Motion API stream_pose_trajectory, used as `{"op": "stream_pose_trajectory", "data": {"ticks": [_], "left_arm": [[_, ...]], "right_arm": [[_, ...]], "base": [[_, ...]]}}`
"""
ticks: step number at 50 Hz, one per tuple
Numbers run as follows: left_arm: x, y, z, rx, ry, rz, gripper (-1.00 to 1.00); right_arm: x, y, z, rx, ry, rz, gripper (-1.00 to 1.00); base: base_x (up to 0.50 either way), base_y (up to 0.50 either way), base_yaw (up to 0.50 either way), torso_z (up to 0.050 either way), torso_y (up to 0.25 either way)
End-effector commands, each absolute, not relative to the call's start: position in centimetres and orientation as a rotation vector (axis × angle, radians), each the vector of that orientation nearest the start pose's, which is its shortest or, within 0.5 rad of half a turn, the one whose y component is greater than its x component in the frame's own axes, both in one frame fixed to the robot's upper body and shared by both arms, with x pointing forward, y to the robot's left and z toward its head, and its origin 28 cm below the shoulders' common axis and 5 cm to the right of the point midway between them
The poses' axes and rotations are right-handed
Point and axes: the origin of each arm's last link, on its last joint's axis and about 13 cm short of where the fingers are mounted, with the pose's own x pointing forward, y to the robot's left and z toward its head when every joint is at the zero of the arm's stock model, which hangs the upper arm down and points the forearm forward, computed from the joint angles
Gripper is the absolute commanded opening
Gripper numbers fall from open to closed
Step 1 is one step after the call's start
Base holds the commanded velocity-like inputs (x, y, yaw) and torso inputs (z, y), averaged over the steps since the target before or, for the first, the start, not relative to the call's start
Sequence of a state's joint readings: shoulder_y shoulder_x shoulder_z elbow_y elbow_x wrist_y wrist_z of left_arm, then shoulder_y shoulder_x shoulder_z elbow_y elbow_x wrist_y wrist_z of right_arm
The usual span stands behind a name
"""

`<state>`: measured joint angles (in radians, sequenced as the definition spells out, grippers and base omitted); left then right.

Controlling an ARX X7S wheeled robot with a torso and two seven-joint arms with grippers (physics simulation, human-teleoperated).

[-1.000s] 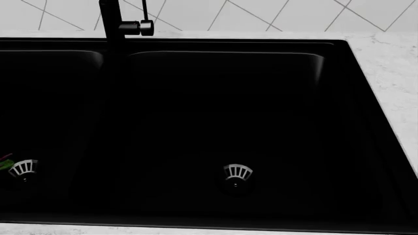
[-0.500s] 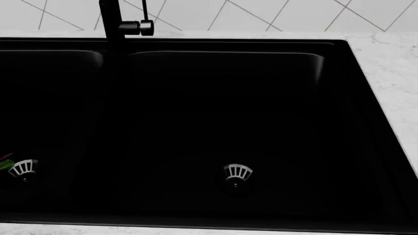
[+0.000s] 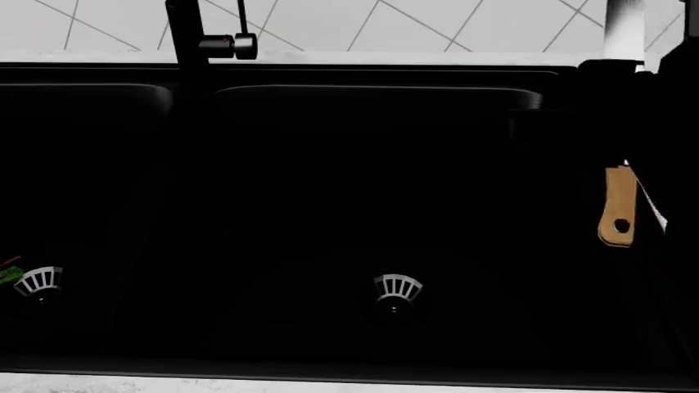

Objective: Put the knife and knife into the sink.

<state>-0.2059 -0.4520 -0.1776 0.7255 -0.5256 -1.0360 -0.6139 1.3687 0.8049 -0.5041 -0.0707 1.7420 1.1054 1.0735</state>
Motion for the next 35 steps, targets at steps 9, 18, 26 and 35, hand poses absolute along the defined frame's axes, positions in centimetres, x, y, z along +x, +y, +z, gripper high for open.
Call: {"op": "stream_pose_trajectory", "data": {"ticks": [9, 18, 26, 35], "left_arm": [[20.4, 28.4, 15.4, 0.118, 0.072, 0.479, 1.00], [20.6, 28.3, 15.1, 0.117, 0.077, 0.472, 1.00], [20.8, 28.5, 14.7, 0.115, 0.082, 0.471, 1.00], [20.7, 28.4, 14.7, 0.113, 0.085, 0.470, 1.00]], "right_arm": [[33.1, -10.7, 31.5, -0.065, 0.285, 0.177, -1.00], [34.8, -9.6, 28.0, -0.058, 0.365, 0.233, -1.00], [36.3, -8.9, 25.0, -0.088, 0.445, 0.270, -1.00], [37.2, -8.5, 21.7, -0.171, 0.543, 0.285, -1.00]], "base": [[0.00, 0.00, 0.00, 0.000, 0.000], [0.00, 0.00, 0.00, 0.000, 0.000], [0.00, 0.00, 0.00, 0.000, 0.000], [0.00, 0.00, 0.00, 0.000, 0.001]]}}
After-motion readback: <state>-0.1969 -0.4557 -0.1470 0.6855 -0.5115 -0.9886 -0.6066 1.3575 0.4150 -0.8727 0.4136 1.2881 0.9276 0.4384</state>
